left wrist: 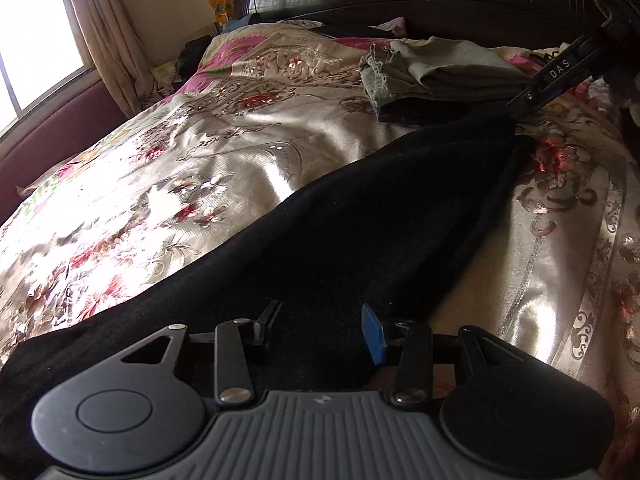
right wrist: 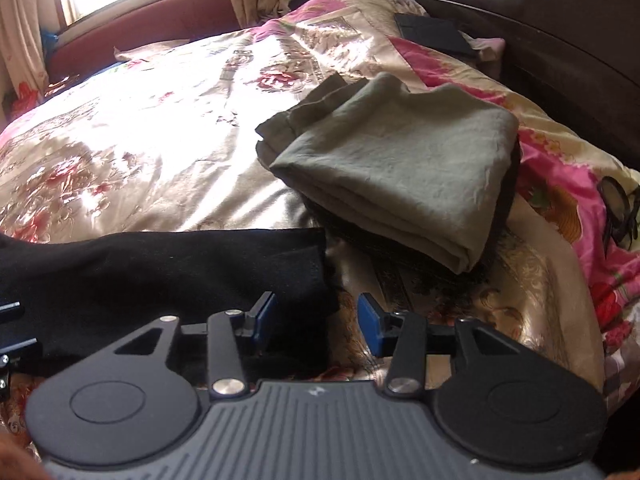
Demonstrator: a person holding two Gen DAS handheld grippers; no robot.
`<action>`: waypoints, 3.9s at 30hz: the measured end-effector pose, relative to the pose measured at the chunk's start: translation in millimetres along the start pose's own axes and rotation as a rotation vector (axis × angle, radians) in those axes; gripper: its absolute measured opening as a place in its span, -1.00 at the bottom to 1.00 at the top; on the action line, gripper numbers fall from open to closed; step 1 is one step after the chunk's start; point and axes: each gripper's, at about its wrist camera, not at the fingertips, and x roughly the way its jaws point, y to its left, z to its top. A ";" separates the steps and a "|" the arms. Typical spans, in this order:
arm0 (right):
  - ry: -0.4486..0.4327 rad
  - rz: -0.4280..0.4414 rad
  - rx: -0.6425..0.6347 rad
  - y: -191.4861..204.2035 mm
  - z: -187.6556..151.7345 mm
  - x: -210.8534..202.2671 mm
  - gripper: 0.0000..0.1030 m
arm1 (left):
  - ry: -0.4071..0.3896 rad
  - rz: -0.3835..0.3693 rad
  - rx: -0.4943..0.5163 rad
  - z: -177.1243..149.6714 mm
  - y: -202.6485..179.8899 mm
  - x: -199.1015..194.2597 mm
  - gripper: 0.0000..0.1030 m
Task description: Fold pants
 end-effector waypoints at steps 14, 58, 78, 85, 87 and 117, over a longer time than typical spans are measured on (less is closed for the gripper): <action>0.037 0.199 0.188 -3.4 6.1 21.7 -0.91 | 0.018 0.034 0.160 3.6 -23.8 12.4 -0.49; 0.062 0.274 0.463 -31.3 -21.3 -22.8 -0.46 | 0.064 -0.044 0.030 6.4 -26.2 23.7 -0.06; -0.016 0.426 0.540 -22.4 4.2 5.2 -0.96 | 0.081 -0.027 0.048 -3.0 -29.8 14.6 0.11; -0.052 0.318 0.460 -33.0 11.2 -27.6 -0.85 | 0.074 -0.025 0.043 -3.6 -29.9 16.2 0.12; 0.019 0.232 0.473 -40.1 -5.4 -12.8 -0.82 | 0.069 -0.031 0.033 -3.8 -29.9 16.0 0.12; 0.104 0.287 0.631 -48.6 -26.0 31.7 -0.63 | 0.077 -0.015 0.025 -7.6 -19.3 12.5 0.13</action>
